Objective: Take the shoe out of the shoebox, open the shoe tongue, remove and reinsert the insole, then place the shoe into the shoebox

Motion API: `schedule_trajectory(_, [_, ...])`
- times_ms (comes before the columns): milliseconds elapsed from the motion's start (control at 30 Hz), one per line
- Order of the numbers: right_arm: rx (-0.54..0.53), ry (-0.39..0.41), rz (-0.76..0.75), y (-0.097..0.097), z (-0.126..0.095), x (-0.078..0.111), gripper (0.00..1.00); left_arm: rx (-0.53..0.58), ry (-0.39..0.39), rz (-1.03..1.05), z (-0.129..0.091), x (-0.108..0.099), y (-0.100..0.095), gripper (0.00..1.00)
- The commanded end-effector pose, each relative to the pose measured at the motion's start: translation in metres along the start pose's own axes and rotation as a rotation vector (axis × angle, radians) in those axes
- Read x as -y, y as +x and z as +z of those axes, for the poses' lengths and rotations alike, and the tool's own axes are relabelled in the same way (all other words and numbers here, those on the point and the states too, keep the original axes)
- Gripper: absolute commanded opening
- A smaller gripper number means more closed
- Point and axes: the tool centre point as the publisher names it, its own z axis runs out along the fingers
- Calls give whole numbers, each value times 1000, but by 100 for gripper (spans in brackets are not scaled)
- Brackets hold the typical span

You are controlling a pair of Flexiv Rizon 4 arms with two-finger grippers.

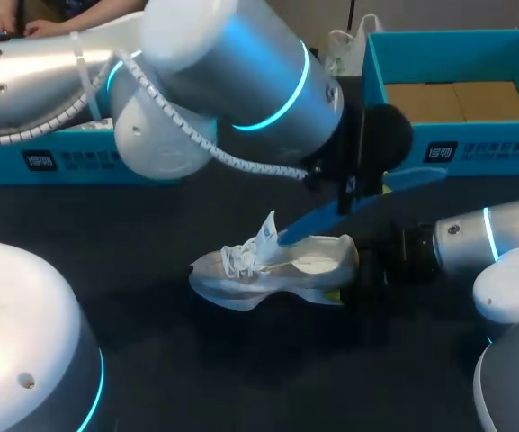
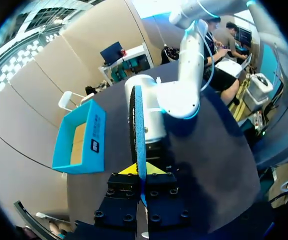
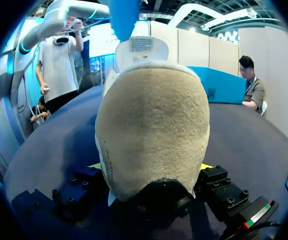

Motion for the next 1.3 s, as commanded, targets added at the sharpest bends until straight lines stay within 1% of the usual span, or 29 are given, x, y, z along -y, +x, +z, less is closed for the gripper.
schedule_trajectory(33, [1, 2, 1, 2, 1, 0, 0, -30, 52, -37, -2, 3, -6, 0])
schedule_trajectory(233, [1, 2, 1, 2, 1, 0, 0, -56, 146, -92, -11, 17, -9, 0])
schedule_trajectory(467, [1, 2, 1, 2, 1, 0, 0, -73, 261, -140, -28, 36, -10, 0])
schedule_trajectory(567, [1, 2, 1, 2, 1, 0, 0, -101, 342, -189, -39, 40, -12, 0])
schedule_trajectory(667, [1, 2, 1, 2, 1, 0, 0, -104, 411, -240, -51, 44, -15, 0])
schedule_trajectory(700, [1, 2, 1, 2, 1, 0, 0, -122, 440, -255, -55, 45, -17, 0])
schedule_trajectory(833, [1, 2, 1, 2, 1, 0, 0, -140, 547, -333, -71, 43, -23, 0])
schedule_trajectory(900, [1, 2, 1, 2, 1, 0, 0, -152, 586, -358, -77, 43, -25, 0])
schedule_trajectory(1033, [1, 2, 1, 2, 1, 0, 0, -185, 640, -376, -82, 42, -24, 0])
schedule_trajectory(1200, [1, 2, 1, 2, 1, 0, 0, -250, 727, -426, -94, 40, -23, 0])
schedule_trajectory(1300, [1, 2, 1, 2, 1, 0, 0, -245, 781, -456, -103, 38, -22, 0])
